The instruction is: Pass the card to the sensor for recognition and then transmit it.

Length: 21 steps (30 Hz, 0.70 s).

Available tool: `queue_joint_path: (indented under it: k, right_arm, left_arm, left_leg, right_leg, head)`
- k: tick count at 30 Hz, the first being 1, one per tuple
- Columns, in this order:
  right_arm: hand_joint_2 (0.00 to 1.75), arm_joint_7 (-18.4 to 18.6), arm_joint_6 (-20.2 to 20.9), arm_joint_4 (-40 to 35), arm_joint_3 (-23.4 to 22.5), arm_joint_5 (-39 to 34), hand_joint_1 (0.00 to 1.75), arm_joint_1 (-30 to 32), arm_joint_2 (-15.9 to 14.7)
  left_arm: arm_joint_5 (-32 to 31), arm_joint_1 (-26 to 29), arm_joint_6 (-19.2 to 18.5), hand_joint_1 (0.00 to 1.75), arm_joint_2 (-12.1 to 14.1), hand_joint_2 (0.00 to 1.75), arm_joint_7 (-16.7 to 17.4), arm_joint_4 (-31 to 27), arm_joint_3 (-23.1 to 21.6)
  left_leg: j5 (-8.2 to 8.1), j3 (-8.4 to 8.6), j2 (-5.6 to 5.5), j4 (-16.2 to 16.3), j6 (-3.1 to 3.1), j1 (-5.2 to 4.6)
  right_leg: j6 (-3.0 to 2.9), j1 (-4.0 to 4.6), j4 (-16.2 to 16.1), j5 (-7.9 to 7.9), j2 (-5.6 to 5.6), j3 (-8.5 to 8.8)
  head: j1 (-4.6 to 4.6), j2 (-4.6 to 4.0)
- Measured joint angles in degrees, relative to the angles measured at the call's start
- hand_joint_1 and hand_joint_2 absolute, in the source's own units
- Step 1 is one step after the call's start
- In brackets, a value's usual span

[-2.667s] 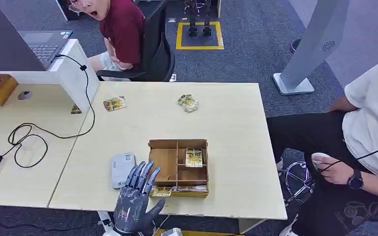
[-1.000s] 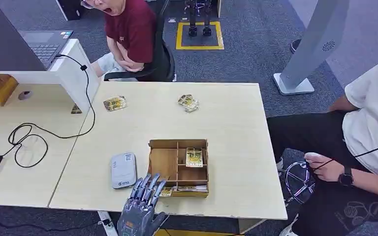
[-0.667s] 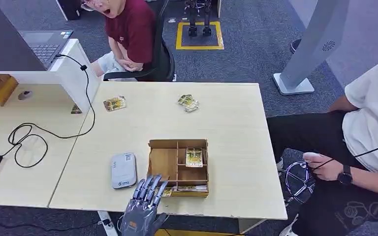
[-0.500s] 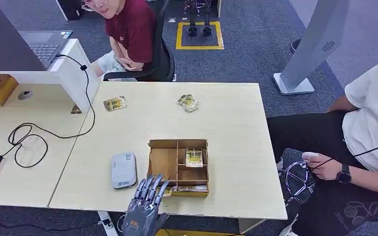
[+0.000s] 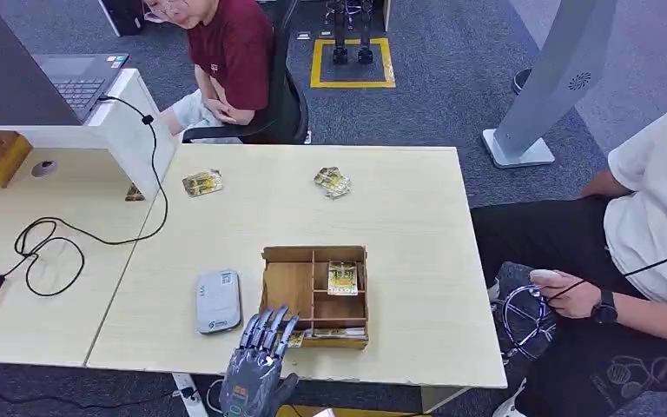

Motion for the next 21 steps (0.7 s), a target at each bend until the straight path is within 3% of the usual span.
queue_joint_path:
  k: [9, 10, 11, 21]
  right_arm:
    - [0.00, 0.2, 0.0, 0.0, -0.1, 0.0, 0.00, 0.0, 0.0]
    - [0.00, 0.2, 0.0, 0.0, -0.1, 0.0, 0.00, 0.0, 0.0]
    - [0.00, 0.2, 0.0, 0.0, -0.1, 0.1, 0.00, 0.0, 0.0]
    - [0.00, 0.2, 0.0, 0.0, -0.2, 0.1, 0.00, 0.0, 0.0]
  left_arm:
    - [0.9, -0.6, 0.0, 0.00, -0.6, 1.75, -0.2, 1.0, 0.3]
    - [1.3, -0.8, 0.0, 0.45, -1.1, 1.75, -0.8, 1.4, 1.0]
    - [2.1, -0.9, 0.0, 1.75, -1.5, 1.75, -1.5, 1.5, 1.8]
    - [3.3, -1.9, 0.0, 1.75, -2.9, 1.75, -3.4, 1.9, 3.8]
  left_leg:
    - [0.00, 0.00, 0.00, 0.0, 0.00, 0.00]
    - [0.00, 0.00, 0.00, 0.0, 0.00, 0.00]
    - [0.00, 0.00, -0.01, 0.0, 0.00, 0.00]
    - [0.00, 0.02, -0.01, 0.0, 0.00, 0.00]
  right_leg:
    - [0.00, 0.00, 0.0, 0.00, 0.00, 0.00]
    - [0.00, 0.00, 0.0, 0.00, 0.00, 0.00]
    - [0.00, 0.00, 0.0, 0.00, 0.00, 0.00]
    - [0.00, 0.00, 0.0, 0.00, -0.02, 0.05]
  head:
    - [-0.02, 0.00]
    - [-0.02, 0.00]
    - [0.00, 0.00]
    - [0.00, 0.00]
